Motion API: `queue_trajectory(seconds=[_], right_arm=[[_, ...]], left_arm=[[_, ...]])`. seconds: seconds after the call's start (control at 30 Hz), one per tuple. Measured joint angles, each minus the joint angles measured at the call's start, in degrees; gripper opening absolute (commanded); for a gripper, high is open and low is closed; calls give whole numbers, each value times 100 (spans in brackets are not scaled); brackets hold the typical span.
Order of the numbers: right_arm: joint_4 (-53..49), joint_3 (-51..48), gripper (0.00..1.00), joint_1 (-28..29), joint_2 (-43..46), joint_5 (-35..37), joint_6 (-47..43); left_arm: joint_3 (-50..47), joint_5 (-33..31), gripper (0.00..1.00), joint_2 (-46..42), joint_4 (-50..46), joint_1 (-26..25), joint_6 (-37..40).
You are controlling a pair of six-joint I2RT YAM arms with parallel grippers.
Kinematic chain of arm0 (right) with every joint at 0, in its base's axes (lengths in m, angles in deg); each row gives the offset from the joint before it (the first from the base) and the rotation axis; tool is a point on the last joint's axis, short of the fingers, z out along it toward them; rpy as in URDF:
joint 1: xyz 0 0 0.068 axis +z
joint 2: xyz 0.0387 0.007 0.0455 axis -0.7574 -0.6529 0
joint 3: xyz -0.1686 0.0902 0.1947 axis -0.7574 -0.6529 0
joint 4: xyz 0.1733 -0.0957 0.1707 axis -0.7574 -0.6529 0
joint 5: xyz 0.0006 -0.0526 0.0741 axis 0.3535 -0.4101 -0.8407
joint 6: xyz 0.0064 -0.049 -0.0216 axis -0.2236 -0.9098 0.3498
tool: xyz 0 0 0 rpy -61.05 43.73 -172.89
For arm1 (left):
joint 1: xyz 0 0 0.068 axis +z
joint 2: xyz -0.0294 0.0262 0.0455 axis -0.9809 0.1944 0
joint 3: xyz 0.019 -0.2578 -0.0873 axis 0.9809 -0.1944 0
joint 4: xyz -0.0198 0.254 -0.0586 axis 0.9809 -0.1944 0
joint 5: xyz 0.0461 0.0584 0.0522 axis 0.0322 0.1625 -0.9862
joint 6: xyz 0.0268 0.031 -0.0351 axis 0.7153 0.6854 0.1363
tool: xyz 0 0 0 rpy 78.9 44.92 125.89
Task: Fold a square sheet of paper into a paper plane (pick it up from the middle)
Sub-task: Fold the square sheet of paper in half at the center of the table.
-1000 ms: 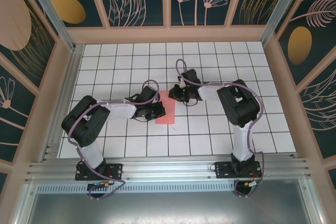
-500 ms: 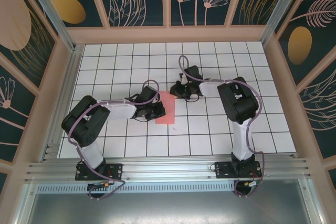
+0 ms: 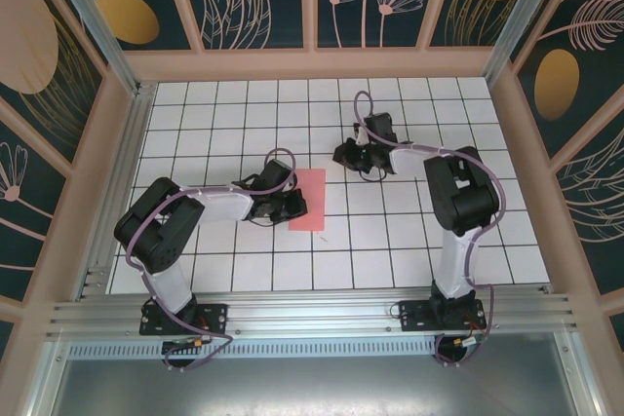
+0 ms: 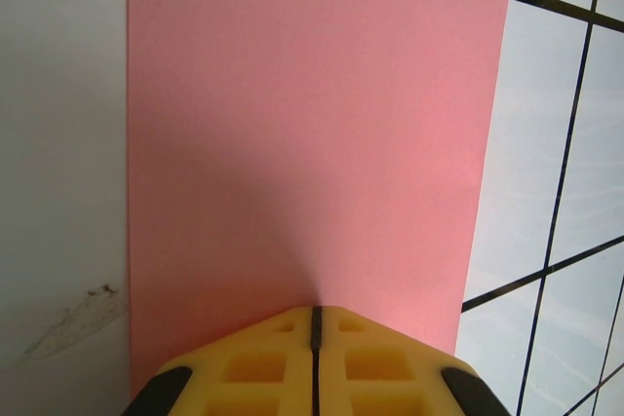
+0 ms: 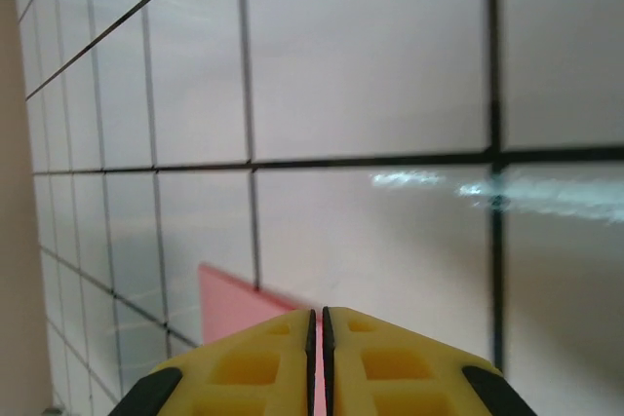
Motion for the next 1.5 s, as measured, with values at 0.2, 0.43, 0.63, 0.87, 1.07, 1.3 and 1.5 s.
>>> queue_trajectory(seconds=[0.2, 0.43, 0.63, 0.87, 1.07, 1.3, 1.5], right_arm=[[-127, -422, 7, 623, 420, -48, 175], [-487, -664, 0, 970, 407, -140, 411], [-684, -767, 0, 1021, 380, -264, 442], [-807, -870, 0, 997, 293, -409, 361], [-780, -870, 0, 942, 236, -566, 216], [-809, -914, 3, 697, 203, -964, -846], [-815, -1193, 7, 396, 671, -1246, -1178]], left_arm=[[35, -52, 6, 0, -50, -20, -57], [46, -74, 6, 0, -63, -26, -170], [46, -90, 7, -11, -68, -28, -260], [57, -197, 7, -22, -70, -31, -356], [87, -223, 12, -55, -72, -28, -474], [920, -177, 13, -28, 142, 63, -518], [1475, -173, 13, 306, 442, 153, -516]])
